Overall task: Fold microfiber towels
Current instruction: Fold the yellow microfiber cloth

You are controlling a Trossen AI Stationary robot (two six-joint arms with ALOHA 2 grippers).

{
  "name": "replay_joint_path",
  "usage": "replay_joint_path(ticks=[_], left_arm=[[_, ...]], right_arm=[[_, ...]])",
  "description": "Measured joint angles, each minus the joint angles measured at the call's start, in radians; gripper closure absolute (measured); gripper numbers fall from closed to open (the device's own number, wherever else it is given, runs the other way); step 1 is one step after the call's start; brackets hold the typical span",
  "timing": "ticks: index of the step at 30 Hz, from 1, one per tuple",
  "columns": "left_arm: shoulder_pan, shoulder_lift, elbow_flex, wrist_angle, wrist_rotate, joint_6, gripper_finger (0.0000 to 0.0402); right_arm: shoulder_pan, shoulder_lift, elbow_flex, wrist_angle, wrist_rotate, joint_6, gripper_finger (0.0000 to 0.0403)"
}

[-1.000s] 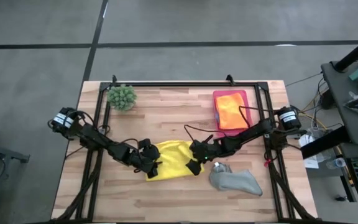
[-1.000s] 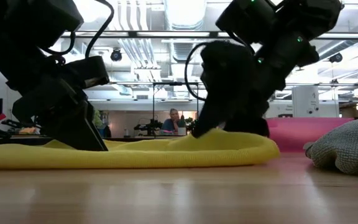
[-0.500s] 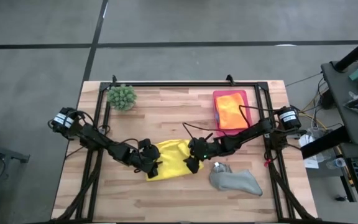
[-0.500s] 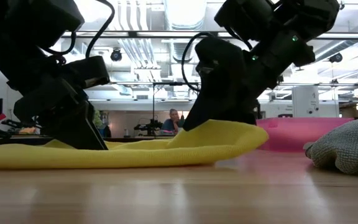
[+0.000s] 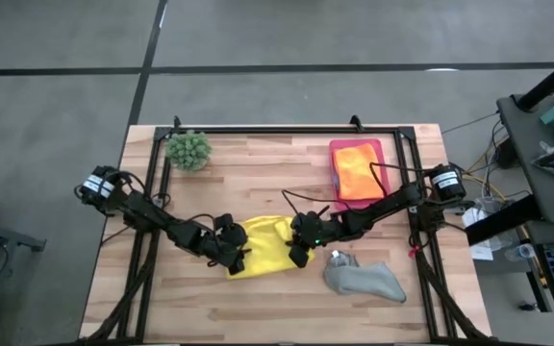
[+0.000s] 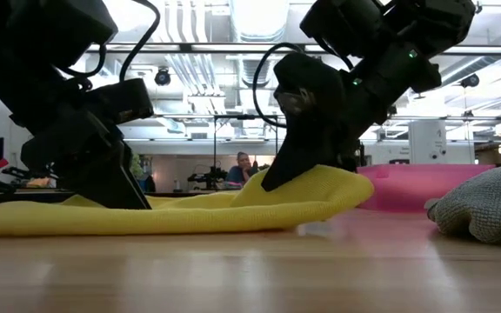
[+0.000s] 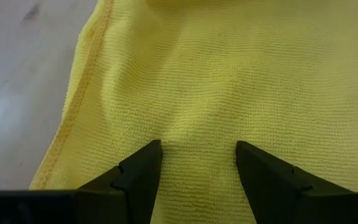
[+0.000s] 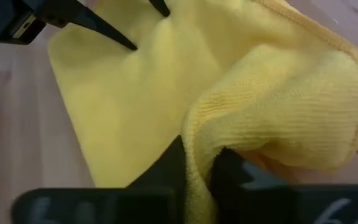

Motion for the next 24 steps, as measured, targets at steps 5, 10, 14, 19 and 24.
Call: replay_joint_path(ticks=[5,10,14,19,24], left_arm=[[0.000,-0.020,0.003,-0.009,-0.029,0.007,0.0208],[0.000,-0.099,0.007,-0.036,-0.035,0.017,0.0208],[-0.002,-0.166,0.007,-0.088,-0.035,0.034,0.0208],[-0.030,-0.276,0.007,-0.246,0.015,-0.021,0.0208],[-0.099,-0.359,0.002,-0.464,0.066,-0.220,0.0208]], right_arm=[[0.000,0.000,0.000,-0.001,-0.001,-0.018,0.0388],[0.000,-0.001,0.000,-0.018,-0.004,-0.045,0.0389],[-0.005,-0.020,0.000,-0.076,-0.007,-0.065,0.0389],[-0.011,-0.069,0.000,-0.182,-0.006,-0.074,0.0390],[-0.022,-0.131,0.001,-0.297,-0.002,-0.086,0.0390]])
